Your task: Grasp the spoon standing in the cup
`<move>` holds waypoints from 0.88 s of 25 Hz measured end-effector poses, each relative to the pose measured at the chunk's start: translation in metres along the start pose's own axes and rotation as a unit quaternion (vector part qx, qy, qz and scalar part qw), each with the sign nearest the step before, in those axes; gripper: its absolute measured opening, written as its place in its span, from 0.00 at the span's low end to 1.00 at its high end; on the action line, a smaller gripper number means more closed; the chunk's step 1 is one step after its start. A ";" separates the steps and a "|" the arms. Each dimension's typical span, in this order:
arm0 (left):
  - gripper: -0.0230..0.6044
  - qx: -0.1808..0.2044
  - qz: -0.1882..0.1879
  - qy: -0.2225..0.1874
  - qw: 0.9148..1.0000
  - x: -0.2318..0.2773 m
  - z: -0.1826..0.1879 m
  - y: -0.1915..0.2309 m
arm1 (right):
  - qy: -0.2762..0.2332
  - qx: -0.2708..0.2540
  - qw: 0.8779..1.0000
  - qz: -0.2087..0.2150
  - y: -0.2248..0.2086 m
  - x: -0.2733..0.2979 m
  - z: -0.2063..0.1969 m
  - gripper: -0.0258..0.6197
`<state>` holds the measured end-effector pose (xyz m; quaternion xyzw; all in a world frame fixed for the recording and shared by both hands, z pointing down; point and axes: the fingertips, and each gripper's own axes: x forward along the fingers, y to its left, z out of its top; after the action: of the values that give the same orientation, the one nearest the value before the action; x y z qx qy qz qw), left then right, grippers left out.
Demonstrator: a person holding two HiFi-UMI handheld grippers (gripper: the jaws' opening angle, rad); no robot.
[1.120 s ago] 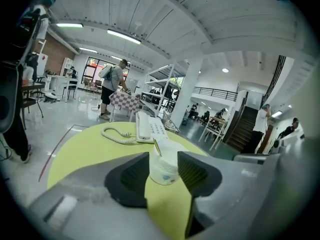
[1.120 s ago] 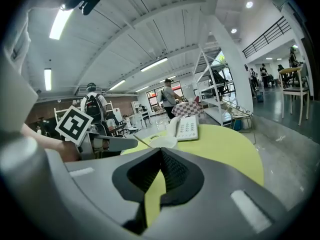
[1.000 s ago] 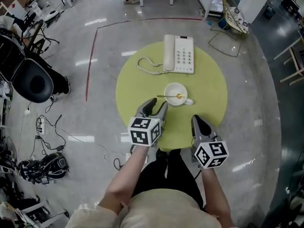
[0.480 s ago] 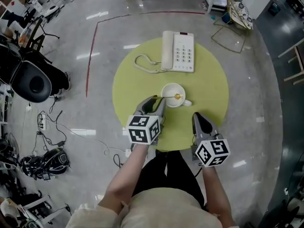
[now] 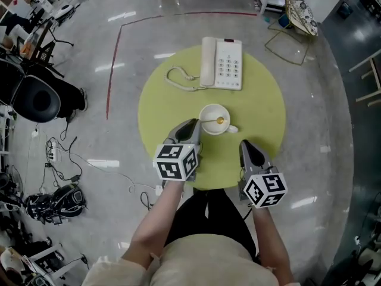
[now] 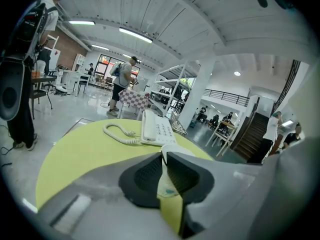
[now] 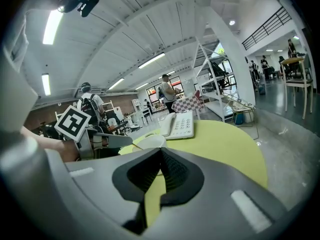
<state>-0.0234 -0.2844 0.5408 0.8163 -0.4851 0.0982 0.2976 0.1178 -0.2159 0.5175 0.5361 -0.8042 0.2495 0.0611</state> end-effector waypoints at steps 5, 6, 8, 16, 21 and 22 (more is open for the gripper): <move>0.07 -0.005 -0.002 -0.008 1.000 -0.002 0.004 0.000 | 0.000 -0.002 1.000 0.000 0.001 -0.001 0.001 0.04; 0.07 -0.005 -0.003 -0.010 1.000 -0.003 0.006 -0.001 | 0.000 -0.004 1.000 0.000 0.002 -0.001 0.002 0.04; 0.06 -0.005 -0.005 -0.014 1.000 -0.005 0.008 -0.001 | -0.002 -0.006 1.000 0.001 0.003 -0.002 0.004 0.04; 0.05 0.005 -0.010 -0.022 1.000 -0.011 0.017 -0.006 | -0.010 -0.016 1.000 0.004 0.011 -0.005 0.010 0.04; 0.05 0.013 -0.014 -0.035 0.999 -0.021 0.026 -0.011 | -0.017 -0.022 1.000 0.008 0.017 -0.007 0.013 0.04; 0.05 0.014 -0.015 -0.038 0.999 -0.023 0.028 -0.011 | -0.019 -0.023 1.000 0.009 0.018 -0.007 0.014 0.04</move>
<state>-0.0293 -0.2798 0.5032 0.8310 -0.4823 0.0694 0.2685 0.1073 -0.2111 0.4969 0.5319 -0.8154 0.2213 0.0565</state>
